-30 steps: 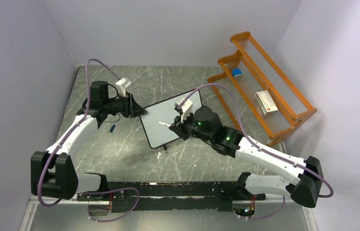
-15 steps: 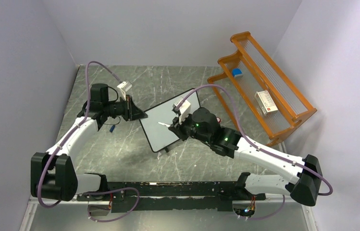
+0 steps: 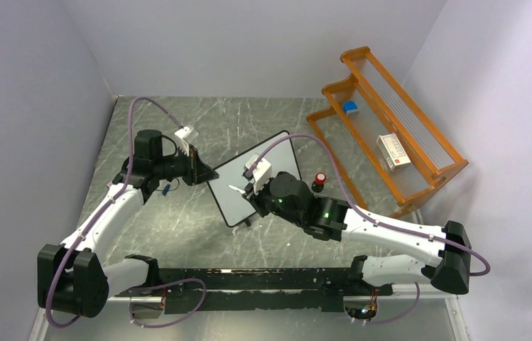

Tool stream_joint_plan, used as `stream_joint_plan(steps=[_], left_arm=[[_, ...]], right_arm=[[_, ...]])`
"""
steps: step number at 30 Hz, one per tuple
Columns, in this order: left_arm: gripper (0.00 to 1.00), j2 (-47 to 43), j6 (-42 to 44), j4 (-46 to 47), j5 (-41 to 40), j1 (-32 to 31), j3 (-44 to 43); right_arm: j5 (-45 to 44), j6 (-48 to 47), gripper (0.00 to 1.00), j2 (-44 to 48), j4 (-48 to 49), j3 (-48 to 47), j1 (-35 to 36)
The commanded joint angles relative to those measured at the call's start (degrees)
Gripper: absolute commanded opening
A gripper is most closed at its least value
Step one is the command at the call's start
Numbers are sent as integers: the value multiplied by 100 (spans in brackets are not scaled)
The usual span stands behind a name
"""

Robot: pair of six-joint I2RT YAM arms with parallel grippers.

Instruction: Write a sentence on the whiteboard

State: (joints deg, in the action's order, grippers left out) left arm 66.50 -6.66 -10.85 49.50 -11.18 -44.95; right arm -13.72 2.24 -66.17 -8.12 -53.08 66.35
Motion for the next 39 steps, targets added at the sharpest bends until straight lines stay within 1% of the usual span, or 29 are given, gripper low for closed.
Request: stream_joint_plan(steps=[1,5,20,24,39], left_arm=[[5,-67,291,-189,-517,-95,128],[5,-85,340,-259,-729,-95,96],[5,144,393,-608,-985,-95,-102],[5,163,366,-624,-1098,-95,-106],[5,236,349,-620,-1003,-95,-126]], right_arm=[[-623,-112,0,-31,96,-77,219],[-737,-127,0,-139,140,-99,328],[-1317,-180,0,-408,211,-234,647],[-1344,-350,0,-510,255,-294,710],[-1671,-485,0,-1113,334,-788,929]])
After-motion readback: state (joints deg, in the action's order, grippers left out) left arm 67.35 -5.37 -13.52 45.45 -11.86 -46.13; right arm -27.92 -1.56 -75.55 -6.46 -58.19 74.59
